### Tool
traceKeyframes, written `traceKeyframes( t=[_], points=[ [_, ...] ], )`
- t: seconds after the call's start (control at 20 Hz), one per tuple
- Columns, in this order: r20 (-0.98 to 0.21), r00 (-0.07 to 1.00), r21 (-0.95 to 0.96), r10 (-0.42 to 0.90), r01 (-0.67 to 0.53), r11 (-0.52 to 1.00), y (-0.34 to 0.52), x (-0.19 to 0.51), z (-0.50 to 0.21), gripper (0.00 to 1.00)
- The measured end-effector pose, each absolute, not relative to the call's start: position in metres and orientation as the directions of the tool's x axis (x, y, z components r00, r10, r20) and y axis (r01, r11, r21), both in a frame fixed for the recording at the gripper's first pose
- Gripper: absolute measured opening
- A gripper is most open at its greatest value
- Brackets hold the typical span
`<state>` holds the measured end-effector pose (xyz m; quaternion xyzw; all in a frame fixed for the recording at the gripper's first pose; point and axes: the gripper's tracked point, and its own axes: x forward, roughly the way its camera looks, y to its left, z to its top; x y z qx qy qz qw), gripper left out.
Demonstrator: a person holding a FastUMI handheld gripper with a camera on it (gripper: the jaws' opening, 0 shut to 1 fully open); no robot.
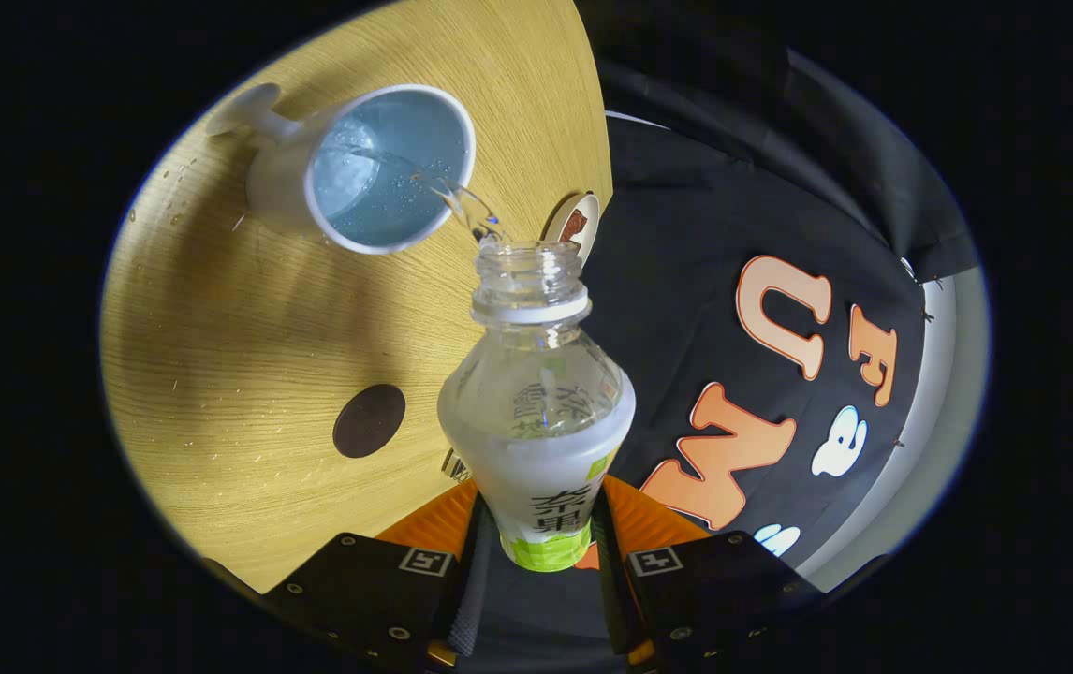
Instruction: Take the bottle from table, then pour the juice into the cup, finally place the bottle on the coaster
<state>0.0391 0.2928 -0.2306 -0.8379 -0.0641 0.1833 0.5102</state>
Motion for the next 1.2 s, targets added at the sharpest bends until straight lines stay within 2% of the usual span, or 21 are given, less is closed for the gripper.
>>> traceKeyframes(
  t=[1.2],
  points=[
    [-0.238, 0.924, -0.853, 0.3, -0.051, -0.519, 0.296, 0.0375, -0.2258, 0.53]
  ],
)
